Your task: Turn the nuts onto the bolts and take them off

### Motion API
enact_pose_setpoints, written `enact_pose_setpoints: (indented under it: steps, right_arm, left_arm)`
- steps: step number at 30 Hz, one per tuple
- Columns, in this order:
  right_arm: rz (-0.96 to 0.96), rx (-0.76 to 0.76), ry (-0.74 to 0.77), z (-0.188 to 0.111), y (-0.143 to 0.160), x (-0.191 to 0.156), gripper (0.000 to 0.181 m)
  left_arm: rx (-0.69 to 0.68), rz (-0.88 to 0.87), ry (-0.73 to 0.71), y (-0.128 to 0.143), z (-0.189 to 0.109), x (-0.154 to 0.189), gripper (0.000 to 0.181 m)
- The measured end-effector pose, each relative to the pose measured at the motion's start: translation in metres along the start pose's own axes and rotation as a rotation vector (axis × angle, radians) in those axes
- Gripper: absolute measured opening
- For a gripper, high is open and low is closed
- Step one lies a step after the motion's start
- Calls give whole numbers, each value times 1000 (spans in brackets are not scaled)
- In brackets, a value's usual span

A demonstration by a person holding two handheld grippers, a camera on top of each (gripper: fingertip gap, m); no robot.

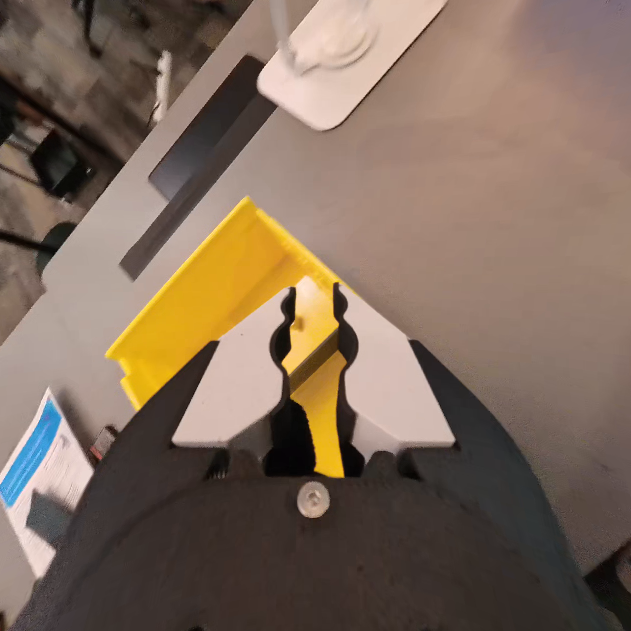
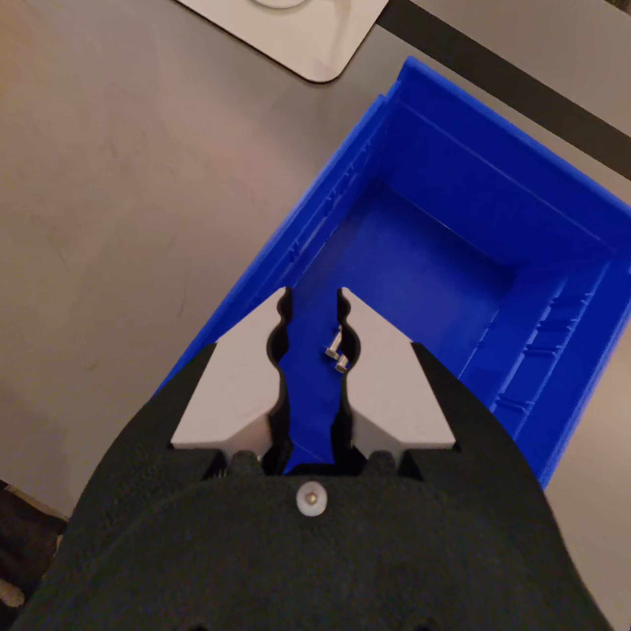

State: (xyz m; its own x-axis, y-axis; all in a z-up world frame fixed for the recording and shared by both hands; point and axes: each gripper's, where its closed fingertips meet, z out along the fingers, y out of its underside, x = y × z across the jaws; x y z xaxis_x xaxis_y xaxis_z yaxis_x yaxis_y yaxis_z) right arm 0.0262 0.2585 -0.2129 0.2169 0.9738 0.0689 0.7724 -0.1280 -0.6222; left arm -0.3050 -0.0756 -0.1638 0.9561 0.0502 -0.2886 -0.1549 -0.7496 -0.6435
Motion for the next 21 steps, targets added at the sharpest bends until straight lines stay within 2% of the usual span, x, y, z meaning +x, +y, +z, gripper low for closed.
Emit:
enact_pose_setpoints:
  steps: [5,9,13,14,18,19,21]
  right_arm:
    - [-10,19,-24,0,-5,-8,24]
    - [-23,23,-34,0,-5,-13,24]
    - [-34,21,-40,1,-4,-14,24]
    - [-32,23,-43,1,-4,-14,24]
    - [-31,25,-57,3,-4,-17,23]
    - [-31,27,-60,3,-5,-17,23]
    - [-31,29,-66,4,-5,-18,23]
  left_arm:
    - [-135,-76,64,35,28,-22,19]
    - [-213,-113,122,48,51,-36,20]
    - [-302,-113,247,60,73,-31,29]
    - [-342,-109,265,67,78,-30,36]
    - [-460,-106,302,89,95,-30,54]
    - [-453,-140,322,87,98,-30,58]
    - [-464,-146,316,89,101,-35,56]
